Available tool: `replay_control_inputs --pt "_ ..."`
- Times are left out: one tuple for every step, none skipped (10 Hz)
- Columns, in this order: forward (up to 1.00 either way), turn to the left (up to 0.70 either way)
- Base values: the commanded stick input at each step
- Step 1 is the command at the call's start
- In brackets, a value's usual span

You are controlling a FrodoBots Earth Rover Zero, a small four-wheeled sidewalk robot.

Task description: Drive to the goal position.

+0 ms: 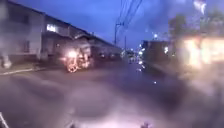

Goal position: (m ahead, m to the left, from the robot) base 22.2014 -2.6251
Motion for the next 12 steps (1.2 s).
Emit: replay_control_inputs --pt "0.5 0.0" --pt "0.5 0.23" --pt "0.5 0.46" --pt "0.5 0.5" --pt "0.5 0.5" --pt "0.5 0.5" --pt "0.5 0.28" --pt "0.5 0.0" --pt "0.5 0.0" --pt "0.5 0.0" --pt "0.5 0.0" --pt "0.5 0.0"
